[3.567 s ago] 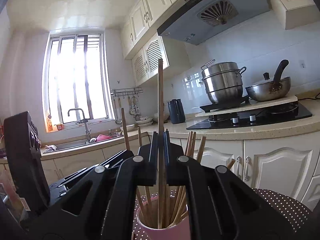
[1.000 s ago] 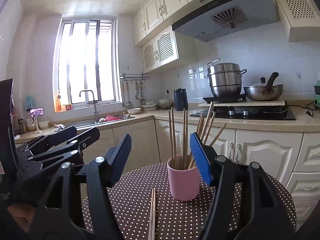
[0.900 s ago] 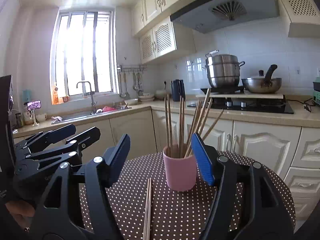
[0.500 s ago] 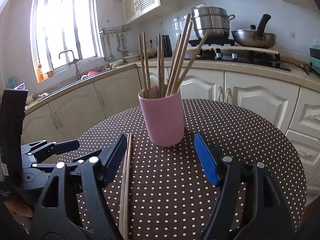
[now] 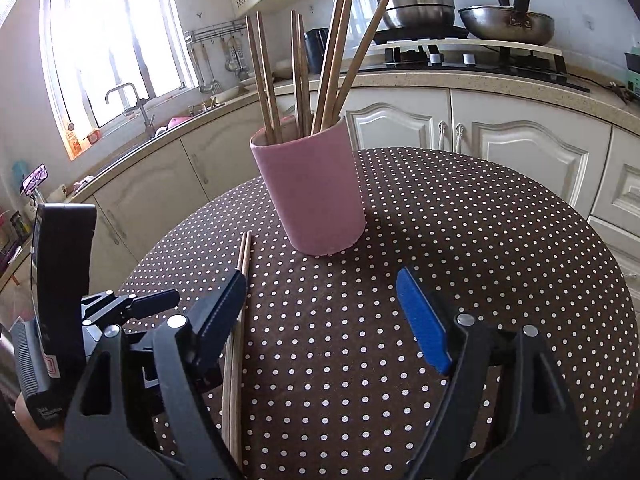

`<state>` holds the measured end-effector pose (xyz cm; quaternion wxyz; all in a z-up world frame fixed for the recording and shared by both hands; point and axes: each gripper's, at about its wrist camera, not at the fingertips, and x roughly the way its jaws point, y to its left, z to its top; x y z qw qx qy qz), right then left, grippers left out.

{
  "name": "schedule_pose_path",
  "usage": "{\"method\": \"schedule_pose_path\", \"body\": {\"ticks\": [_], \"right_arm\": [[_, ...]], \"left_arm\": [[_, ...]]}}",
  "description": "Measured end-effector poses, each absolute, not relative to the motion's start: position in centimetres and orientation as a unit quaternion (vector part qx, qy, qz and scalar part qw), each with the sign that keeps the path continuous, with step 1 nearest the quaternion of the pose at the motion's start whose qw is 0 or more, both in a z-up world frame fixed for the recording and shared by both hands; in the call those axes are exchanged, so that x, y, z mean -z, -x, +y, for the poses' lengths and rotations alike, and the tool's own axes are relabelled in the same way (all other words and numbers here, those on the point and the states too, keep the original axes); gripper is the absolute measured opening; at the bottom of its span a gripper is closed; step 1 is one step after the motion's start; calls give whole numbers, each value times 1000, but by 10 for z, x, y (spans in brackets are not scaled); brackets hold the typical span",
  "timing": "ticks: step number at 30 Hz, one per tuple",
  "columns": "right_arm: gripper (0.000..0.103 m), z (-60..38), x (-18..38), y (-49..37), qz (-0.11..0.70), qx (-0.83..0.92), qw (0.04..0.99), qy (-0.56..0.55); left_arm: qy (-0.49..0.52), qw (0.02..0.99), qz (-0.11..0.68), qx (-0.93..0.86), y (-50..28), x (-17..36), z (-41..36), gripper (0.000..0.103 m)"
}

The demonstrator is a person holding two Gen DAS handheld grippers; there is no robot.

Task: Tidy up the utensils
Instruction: 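Withdraw both open grippers toward the last two chopsticks on the table, then close the left gripper on a chopstick while the right gripper grasps the other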

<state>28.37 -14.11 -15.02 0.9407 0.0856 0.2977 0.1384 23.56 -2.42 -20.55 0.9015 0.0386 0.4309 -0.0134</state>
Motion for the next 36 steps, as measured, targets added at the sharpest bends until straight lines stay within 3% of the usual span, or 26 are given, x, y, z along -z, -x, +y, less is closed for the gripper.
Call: {"method": "schedule_pose_path", "body": {"ticks": [24, 25, 27, 31, 33, 36], "right_arm": [[77, -141, 163, -303, 342, -121, 927, -92], [77, -141, 163, -303, 343, -120, 927, -90], [77, -141, 164, -305, 346, -118, 927, -87], [77, -136, 166, -307, 356, -121, 924, -75], [77, -132, 167, -309, 365, -127, 920, -69], [77, -123, 169, -312, 375, -132, 916, -55]], "left_arm": [[-50, 881, 471, 4, -254, 201, -32, 65], [-48, 881, 471, 15, -253, 201, -31, 63], [-30, 878, 476, 34, -251, 201, -25, 47], [-41, 877, 477, 52, -249, 200, -18, 32], [-40, 875, 478, 58, -250, 201, -9, 20], [-30, 876, 476, 64, -255, 201, 5, 13]]}}
